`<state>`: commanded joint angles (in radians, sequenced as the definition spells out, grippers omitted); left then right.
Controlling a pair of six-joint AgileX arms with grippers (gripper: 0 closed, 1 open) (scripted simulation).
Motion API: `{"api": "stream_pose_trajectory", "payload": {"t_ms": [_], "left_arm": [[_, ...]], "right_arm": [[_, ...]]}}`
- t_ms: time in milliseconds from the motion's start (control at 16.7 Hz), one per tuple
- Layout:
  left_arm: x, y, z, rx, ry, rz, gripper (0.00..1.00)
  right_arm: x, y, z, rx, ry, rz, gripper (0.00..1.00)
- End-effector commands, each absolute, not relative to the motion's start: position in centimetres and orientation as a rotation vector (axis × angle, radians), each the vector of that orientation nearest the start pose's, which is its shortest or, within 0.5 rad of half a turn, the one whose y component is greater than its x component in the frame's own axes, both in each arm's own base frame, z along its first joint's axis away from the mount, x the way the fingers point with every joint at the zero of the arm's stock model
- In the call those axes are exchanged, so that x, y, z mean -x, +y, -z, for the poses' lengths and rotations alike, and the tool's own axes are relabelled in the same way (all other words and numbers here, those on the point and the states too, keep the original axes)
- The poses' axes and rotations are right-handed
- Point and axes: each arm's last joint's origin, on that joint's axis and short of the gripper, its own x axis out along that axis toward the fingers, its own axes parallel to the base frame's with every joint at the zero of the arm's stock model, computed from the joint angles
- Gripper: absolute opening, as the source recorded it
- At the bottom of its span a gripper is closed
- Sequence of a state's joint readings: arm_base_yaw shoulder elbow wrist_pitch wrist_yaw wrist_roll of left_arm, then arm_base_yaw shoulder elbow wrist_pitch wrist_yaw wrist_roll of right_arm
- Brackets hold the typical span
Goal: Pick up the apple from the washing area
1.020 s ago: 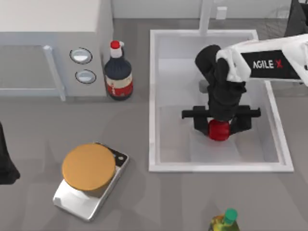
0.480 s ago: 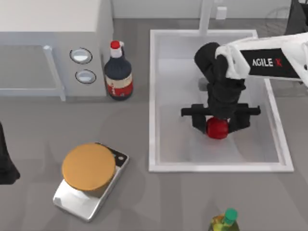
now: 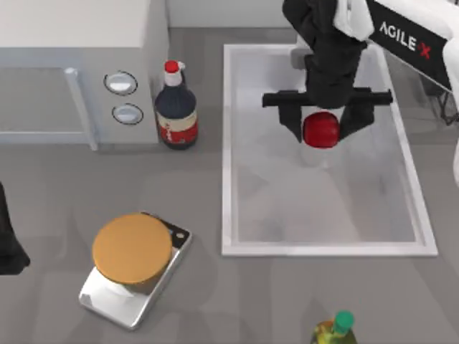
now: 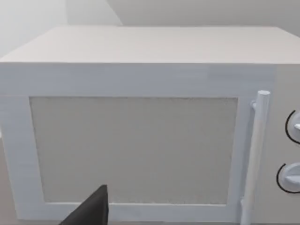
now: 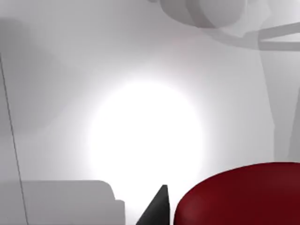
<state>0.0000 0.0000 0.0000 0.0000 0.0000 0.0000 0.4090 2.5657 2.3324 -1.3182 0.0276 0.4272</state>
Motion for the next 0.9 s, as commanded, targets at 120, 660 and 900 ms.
{"api": "stream_pose_trajectory", "payload": {"t_ms": [120, 660, 900], "left_arm": [[-10.6, -0.1, -16.0, 0.0, 0.0, 0.0, 1.0], [-10.6, -0.1, -16.0, 0.0, 0.0, 0.0, 1.0], [-10.6, -0.1, -16.0, 0.0, 0.0, 0.0, 1.0]], "right_arm": [[-45.6, 20.4, -19.1, 0.001, 1.535, 0.009, 0.0], [-42.3, 18.7, -28.5, -0.004, 1.521, 0.004, 0.0], [-43.1, 19.5, -28.8, -0.049, 1.389, -0.054, 0.0]]}}
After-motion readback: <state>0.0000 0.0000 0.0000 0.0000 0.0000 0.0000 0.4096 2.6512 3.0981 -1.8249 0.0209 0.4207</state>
